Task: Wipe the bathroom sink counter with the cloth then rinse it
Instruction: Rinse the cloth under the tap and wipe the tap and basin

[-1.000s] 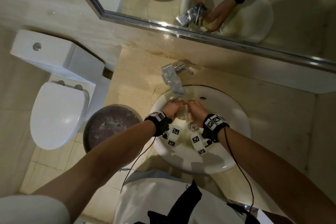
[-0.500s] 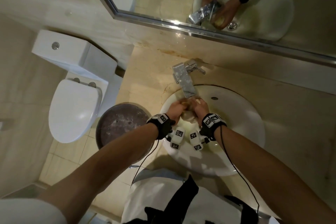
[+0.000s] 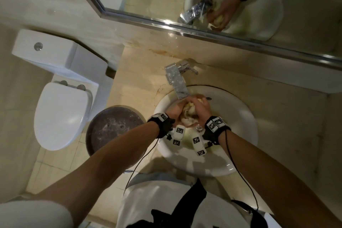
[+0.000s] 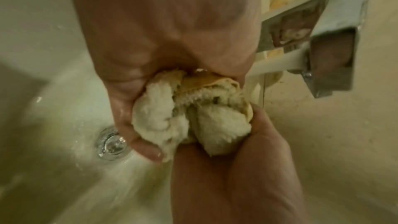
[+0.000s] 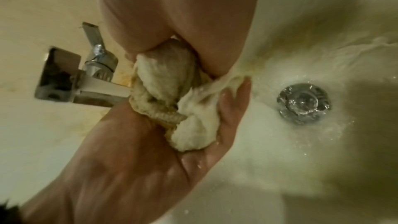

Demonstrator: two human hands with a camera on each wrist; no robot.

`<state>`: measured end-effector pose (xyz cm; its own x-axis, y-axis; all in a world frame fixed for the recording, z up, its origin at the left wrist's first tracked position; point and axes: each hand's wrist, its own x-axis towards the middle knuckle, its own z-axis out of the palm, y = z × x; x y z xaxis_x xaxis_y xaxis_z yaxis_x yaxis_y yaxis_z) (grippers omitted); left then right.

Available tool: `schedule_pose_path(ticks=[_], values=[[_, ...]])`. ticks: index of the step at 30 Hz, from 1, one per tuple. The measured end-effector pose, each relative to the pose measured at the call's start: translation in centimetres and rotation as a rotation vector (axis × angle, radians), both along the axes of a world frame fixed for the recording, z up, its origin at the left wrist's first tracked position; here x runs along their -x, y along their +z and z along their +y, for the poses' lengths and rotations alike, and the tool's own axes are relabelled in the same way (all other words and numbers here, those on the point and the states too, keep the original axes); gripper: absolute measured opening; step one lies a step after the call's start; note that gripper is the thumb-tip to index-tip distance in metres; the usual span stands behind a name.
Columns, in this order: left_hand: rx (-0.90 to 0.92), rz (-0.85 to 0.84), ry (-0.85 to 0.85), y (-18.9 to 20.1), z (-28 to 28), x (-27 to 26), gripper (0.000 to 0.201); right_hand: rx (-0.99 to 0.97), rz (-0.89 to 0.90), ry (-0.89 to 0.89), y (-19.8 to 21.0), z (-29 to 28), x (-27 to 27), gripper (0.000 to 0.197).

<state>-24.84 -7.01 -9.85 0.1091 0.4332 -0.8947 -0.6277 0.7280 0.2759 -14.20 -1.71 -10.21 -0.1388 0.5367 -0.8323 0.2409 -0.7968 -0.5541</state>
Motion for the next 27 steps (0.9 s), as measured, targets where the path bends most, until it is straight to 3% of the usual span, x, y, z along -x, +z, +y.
schedule_pose_path(ticks=[4,8,11,15,18,22,27], values=[[-0.005,0.094,-0.053,-0.6,-0.1,-0.3,0.031,-0.013,-0.027,0.146,0.7,0.0,-1.3,0.030],[-0.062,0.415,-0.221,-0.6,0.5,-1.1,0.023,0.343,0.080,0.079,0.5,-0.6,-2.5,0.045],[-0.061,0.574,-0.250,-0.8,0.7,-1.8,0.024,0.393,0.148,0.031,-0.1,-1.2,-2.2,0.053],[-0.162,0.612,-0.281,-0.4,0.5,-1.2,0.028,0.359,0.167,0.002,-0.5,-1.4,-1.3,0.055],[-0.123,0.611,-0.214,-0.5,0.3,-0.7,0.028,0.321,0.134,0.061,-0.5,-1.2,-0.8,0.054],[-0.123,0.710,-0.276,-0.7,0.3,-1.2,0.036,0.131,0.040,0.150,-0.3,-1.3,-0.5,0.033],[-0.094,0.554,-0.265,-0.5,0.0,-0.9,0.019,-0.143,-0.112,0.337,-1.5,-0.6,-2.6,0.039]])
